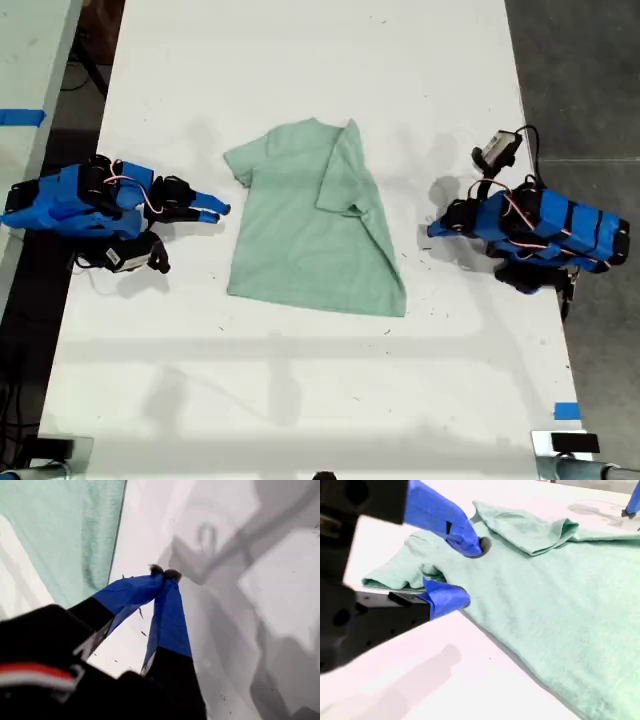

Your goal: Fold t shirt

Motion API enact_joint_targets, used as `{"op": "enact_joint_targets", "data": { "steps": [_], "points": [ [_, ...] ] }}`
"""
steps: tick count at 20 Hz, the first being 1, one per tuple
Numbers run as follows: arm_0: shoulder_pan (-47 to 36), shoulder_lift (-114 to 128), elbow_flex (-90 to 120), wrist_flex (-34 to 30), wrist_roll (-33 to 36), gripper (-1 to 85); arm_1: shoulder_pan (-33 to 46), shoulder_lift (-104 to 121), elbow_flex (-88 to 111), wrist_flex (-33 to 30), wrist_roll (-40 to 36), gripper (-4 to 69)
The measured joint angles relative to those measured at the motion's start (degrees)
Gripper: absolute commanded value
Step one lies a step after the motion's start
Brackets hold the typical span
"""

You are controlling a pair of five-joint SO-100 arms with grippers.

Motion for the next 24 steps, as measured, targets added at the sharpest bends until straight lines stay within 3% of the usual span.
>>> {"op": "enact_joint_targets", "data": {
  "steps": [24],
  "points": [
    [0.0,0.0,0.0,0.0,0.0,12.3,-1.2,0.0,0.1,0.0,-0.8,-0.8]
  ]
}}
